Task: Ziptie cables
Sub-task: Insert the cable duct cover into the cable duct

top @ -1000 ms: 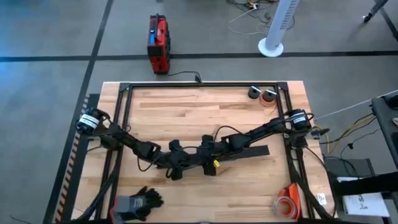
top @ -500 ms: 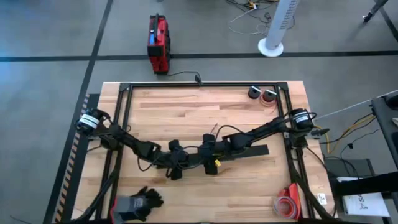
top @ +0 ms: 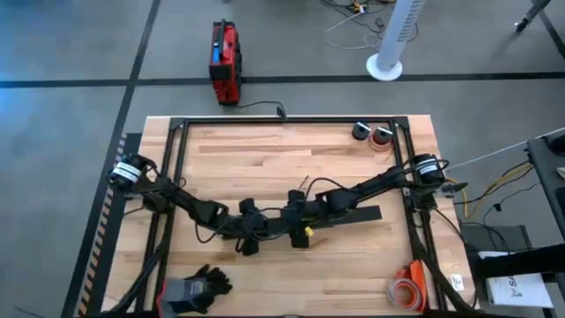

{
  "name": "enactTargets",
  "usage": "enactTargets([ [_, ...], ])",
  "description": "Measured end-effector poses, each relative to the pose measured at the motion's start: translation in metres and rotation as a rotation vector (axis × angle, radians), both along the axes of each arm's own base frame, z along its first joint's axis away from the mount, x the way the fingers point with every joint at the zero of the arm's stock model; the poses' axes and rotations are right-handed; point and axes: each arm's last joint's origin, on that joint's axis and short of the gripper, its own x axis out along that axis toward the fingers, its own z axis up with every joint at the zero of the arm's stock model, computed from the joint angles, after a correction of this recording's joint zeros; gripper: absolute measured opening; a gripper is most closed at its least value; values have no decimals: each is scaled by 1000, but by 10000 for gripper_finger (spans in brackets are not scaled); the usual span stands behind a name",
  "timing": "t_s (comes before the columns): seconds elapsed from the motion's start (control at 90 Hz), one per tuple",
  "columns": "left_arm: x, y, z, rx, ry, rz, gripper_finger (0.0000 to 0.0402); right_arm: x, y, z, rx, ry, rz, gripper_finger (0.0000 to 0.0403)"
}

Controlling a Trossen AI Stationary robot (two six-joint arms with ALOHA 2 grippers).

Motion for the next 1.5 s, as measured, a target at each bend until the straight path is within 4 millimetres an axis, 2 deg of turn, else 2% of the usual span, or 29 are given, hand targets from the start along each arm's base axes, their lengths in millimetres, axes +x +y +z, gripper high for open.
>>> enactTargets([
  [0.167,0,0,0,-1,-1,0,230,0,0,0,-5,0,7,236],
  [0.333,2,0,2,-4,-34,8,221,0,0,-5,-6,12,5,254],
  [0.533,4,0,4,13,-65,-4,227,3,1,-11,1,-4,3,210],
  [0.7,3,0,3,19,-47,2,223,3,2,-10,-8,-11,16,210],
  [0.756,3,0,2,15,-47,6,221,3,2,-10,-9,-11,18,225],
  [0.9,2,1,2,17,-43,9,226,4,2,-7,-1,-27,19,294],
  [1.0,2,1,1,18,-40,9,229,4,2,-7,5,-25,14,309],
  [1.133,2,1,1,18,-40,9,223,4,2,-7,8,-23,9,288],
  [1.322,2,1,0,20,-35,8,224,4,2,-7,8,-20,10,219],
  [1.5,5,0,-9,26,-40,7,224,4,2,-10,9,-20,10,216],
])
